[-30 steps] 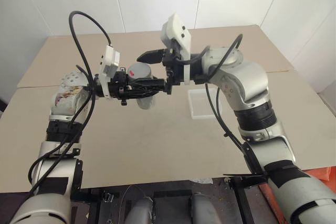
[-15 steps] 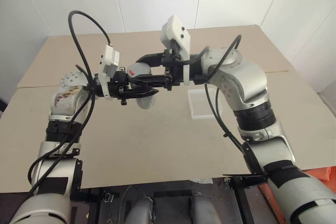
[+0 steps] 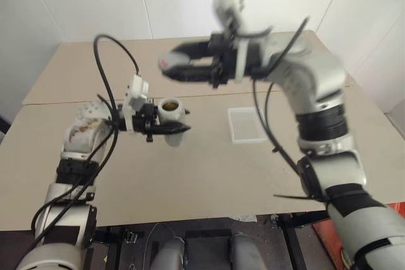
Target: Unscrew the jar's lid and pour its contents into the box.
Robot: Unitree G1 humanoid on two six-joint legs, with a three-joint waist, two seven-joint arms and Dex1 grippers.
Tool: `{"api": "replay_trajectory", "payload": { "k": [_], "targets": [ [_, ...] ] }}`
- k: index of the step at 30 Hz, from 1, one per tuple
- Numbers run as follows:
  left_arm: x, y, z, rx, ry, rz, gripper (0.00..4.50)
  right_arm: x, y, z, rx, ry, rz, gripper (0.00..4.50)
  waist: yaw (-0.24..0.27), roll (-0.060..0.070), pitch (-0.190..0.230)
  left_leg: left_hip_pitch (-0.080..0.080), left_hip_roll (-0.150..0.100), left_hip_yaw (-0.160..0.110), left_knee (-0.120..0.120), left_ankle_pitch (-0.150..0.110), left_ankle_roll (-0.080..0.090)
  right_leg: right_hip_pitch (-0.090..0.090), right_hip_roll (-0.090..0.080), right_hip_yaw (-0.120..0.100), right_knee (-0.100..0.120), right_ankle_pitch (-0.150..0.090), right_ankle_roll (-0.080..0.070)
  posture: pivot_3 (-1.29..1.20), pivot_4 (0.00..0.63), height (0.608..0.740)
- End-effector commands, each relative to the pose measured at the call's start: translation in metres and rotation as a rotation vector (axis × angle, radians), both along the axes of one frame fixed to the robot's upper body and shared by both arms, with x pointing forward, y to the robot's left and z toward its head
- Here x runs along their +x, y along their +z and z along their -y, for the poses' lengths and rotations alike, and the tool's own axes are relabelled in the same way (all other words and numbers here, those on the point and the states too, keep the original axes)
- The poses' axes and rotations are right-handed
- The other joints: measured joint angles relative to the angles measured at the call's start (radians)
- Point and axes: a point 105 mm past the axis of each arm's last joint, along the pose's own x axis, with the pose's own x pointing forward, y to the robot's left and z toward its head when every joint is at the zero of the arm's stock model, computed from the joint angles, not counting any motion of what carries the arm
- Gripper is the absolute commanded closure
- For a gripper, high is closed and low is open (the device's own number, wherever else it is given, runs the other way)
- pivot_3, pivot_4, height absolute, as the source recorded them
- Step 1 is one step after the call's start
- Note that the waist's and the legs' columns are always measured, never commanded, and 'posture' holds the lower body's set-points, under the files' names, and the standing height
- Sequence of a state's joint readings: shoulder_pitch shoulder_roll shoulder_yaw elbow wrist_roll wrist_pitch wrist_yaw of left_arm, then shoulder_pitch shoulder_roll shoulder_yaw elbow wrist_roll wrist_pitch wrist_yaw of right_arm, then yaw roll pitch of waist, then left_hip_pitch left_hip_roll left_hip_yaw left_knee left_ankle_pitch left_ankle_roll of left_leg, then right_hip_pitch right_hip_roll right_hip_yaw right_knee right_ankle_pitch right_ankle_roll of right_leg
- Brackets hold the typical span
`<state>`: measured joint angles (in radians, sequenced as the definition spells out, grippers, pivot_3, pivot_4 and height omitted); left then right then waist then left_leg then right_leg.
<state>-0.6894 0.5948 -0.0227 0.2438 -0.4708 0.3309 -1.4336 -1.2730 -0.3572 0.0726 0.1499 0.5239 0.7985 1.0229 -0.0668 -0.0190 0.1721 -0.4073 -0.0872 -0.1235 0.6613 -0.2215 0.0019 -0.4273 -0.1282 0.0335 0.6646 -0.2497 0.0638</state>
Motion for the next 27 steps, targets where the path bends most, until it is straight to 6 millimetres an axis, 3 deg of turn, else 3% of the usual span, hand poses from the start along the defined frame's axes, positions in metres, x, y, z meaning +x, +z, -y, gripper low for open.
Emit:
{"api": "replay_trajectory", "payload": {
  "k": [1,4,7,11,13,16,19,22,27],
  "targets": [
    [-0.003,0.018,0.004,-0.01,-0.019,0.079,2.54,-0.002,0.004,0.002,0.016,0.01,0.01,1.71,0.0,0.0,0.0,0.0,0.0,0.0,0.0,0.0,0.0,0.0,0.0,0.0,0.0,0.0,0.0,0.0,0.15,0.74],
    [0.0,0.022,0.003,-0.018,-0.001,0.089,2.54,0.006,0.003,0.013,0.025,-0.068,0.04,1.71,0.0,0.0,0.0,0.001,0.0,0.0,0.0,0.0,0.0,0.001,0.0,0.0,0.0,0.0,0.0,0.0,0.15,0.74],
    [0.004,0.031,0.0,-0.041,0.03,0.112,2.54,0.026,-0.01,0.042,0.029,-0.237,0.052,1.71,0.003,0.0,0.0,0.0,0.0,0.0,0.0,0.0,0.0,0.0,0.0,0.0,0.0,0.0,0.0,0.0,0.15,0.74],
    [0.008,0.042,-0.004,-0.074,0.088,0.152,2.54,0.052,-0.04,0.1,0.033,-0.54,0.06,1.71,0.019,0.0,0.0,0.0,-0.001,0.0,0.0,0.0,0.0,0.001,0.0,0.0,-0.001,0.0,0.0,0.0,0.15,0.74],
    [0.011,0.046,-0.005,-0.092,0.122,0.17,2.54,0.06,-0.064,0.141,0.014,-0.728,0.038,1.71,0.024,0.0,0.0,0.0,-0.001,0.001,0.0,0.0,0.0,0.001,0.0,0.0,-0.001,0.0,0.0,0.0,0.15,0.74],
    [0.015,0.049,-0.005,-0.111,0.168,0.194,2.54,0.06,-0.093,0.187,0.0,-0.936,0.003,1.71,0.028,0.0,0.0,-0.001,-0.001,0.001,0.0,0.0,0.0,0.001,-0.001,0.001,-0.001,0.0,0.0,0.0,0.15,0.74],
    [0.021,0.051,-0.003,-0.135,0.219,0.209,2.54,0.055,-0.119,0.22,-0.033,-1.093,-0.031,1.71,0.027,0.0,0.0,0.0,-0.001,0.002,0.0,0.0,0.0,0.001,-0.001,0.001,-0.001,0.0,0.0,0.0,0.15,0.74],
    [0.028,0.051,0.002,-0.151,0.26,0.221,2.54,0.055,-0.155,0.24,-0.11,-1.213,-0.091,1.71,0.021,-0.001,0.0,0.003,0.0,0.006,0.0,-0.001,0.001,0.002,0.0,0.004,0.0,0.0,0.0,0.0,0.15,0.74],
    [0.035,0.05,0.012,-0.169,0.301,0.23,2.54,0.059,-0.202,0.24,-0.23,-1.253,-0.148,1.71,0.019,-0.001,0.0,0.006,0.001,0.012,0.0,-0.001,0.003,0.004,0.001,0.008,0.0,0.0,0.0,0.0,0.15,0.74]
  ]
}}
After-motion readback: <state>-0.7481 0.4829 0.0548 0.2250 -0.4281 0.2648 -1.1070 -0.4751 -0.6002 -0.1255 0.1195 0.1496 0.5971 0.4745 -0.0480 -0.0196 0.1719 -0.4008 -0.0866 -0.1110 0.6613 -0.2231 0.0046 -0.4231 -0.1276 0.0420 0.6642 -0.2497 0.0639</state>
